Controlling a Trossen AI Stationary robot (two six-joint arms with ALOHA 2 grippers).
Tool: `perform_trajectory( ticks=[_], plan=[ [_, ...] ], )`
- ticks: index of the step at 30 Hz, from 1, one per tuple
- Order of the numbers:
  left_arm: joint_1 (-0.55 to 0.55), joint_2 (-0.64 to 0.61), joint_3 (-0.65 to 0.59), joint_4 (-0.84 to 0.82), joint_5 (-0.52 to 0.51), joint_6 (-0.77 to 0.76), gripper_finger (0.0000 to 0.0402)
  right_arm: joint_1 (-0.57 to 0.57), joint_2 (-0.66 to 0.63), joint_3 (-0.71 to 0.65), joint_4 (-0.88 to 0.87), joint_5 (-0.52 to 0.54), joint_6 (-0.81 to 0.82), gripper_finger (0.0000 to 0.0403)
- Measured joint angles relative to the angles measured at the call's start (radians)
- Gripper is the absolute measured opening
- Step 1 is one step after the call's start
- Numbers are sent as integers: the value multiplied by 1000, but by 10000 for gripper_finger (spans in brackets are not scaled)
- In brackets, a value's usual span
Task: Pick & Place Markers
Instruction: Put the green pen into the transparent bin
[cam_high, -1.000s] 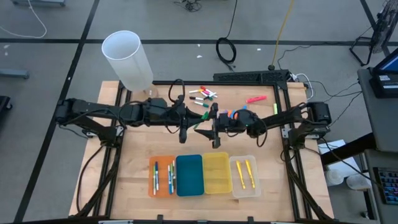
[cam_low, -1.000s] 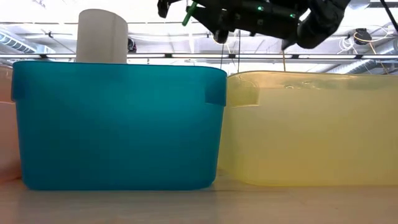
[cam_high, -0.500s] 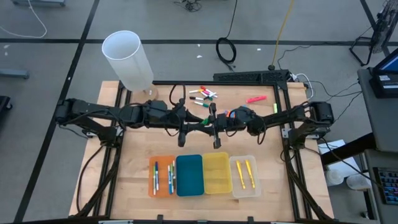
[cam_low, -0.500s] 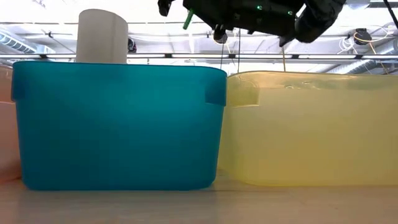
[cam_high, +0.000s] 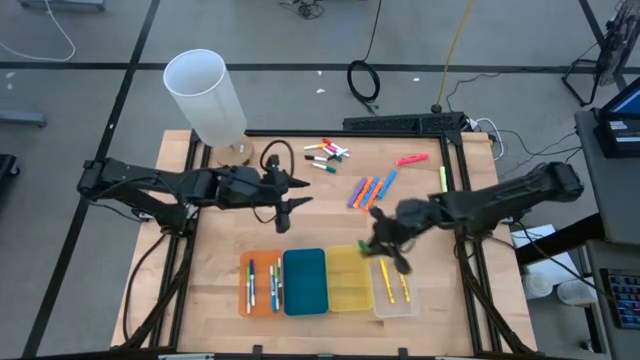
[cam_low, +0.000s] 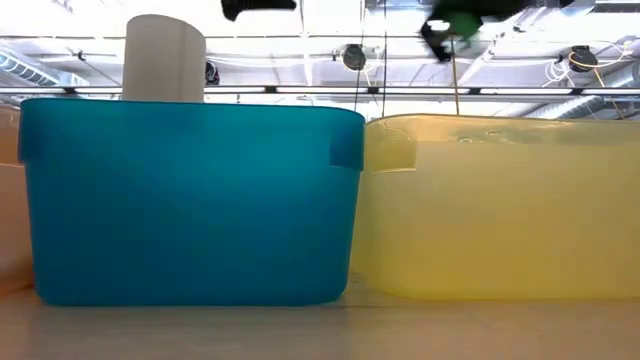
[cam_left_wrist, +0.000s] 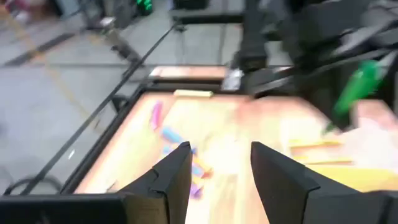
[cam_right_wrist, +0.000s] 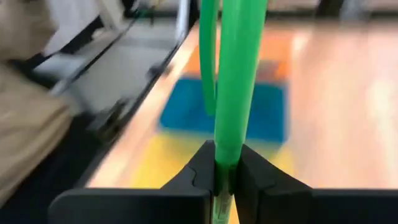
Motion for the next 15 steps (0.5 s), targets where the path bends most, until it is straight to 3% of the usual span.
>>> perform_trajectory(
  ticks=[4, 10, 15],
  plan=[
    [2, 1, 0, -80, -26, -50, 162, 151, -57, -21, -113, 42, 160, 19],
    [3, 1, 0, -121, -34, -54, 140, 338, -66, -171, 88, 178, 328, 20],
    [3, 1, 0, -120, -33, -31, 123, 396, -63, -307, 217, 356, 442, 49]
  ],
)
